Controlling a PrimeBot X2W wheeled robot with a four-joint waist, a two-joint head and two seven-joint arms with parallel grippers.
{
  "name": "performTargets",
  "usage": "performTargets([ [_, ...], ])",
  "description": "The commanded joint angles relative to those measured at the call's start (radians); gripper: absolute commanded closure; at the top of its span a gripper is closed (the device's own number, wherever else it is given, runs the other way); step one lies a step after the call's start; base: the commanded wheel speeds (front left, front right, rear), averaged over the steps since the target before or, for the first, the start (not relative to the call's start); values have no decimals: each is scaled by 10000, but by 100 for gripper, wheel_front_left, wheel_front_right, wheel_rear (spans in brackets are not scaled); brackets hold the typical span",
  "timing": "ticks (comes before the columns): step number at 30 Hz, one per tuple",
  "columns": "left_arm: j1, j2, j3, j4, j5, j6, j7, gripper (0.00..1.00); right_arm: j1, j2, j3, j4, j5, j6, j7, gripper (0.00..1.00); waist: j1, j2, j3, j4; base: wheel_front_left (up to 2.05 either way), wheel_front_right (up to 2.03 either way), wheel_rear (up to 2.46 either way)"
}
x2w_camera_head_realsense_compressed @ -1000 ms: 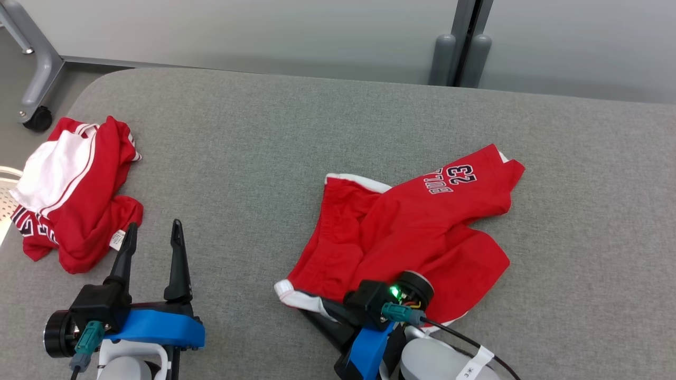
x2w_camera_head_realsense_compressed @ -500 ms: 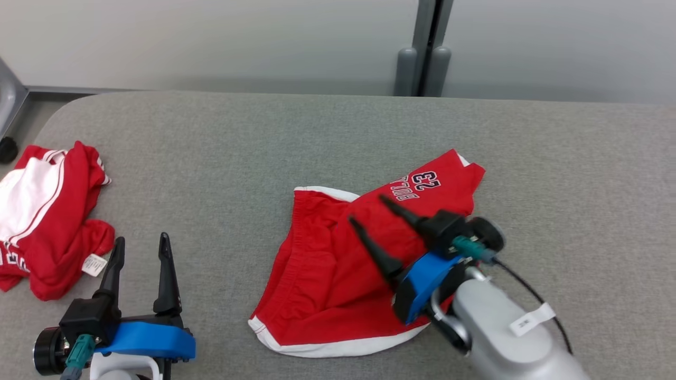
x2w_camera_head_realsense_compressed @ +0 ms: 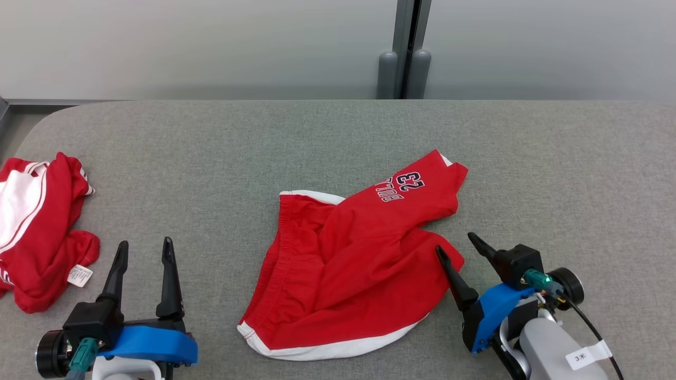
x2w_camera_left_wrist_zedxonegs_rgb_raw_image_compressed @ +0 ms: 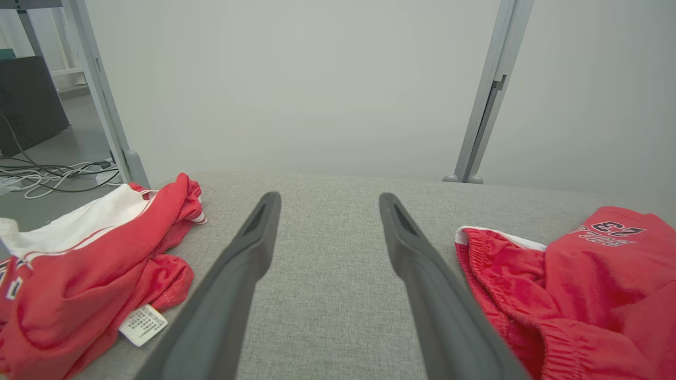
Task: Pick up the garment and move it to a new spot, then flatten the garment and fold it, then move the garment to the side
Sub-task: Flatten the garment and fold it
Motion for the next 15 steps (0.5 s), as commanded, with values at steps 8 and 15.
performTargets([
  [8,-172,83,-142,-22,-6,-13,-27,0,-187,377,209,1316,191,1,67,0,0,0,243,73,0,0,0],
  [15,-186,97,-110,39,-9,-13,-27,0,-463,554,675,1844,728,1,-13,100,0,0,211,54,0,0,0],
])
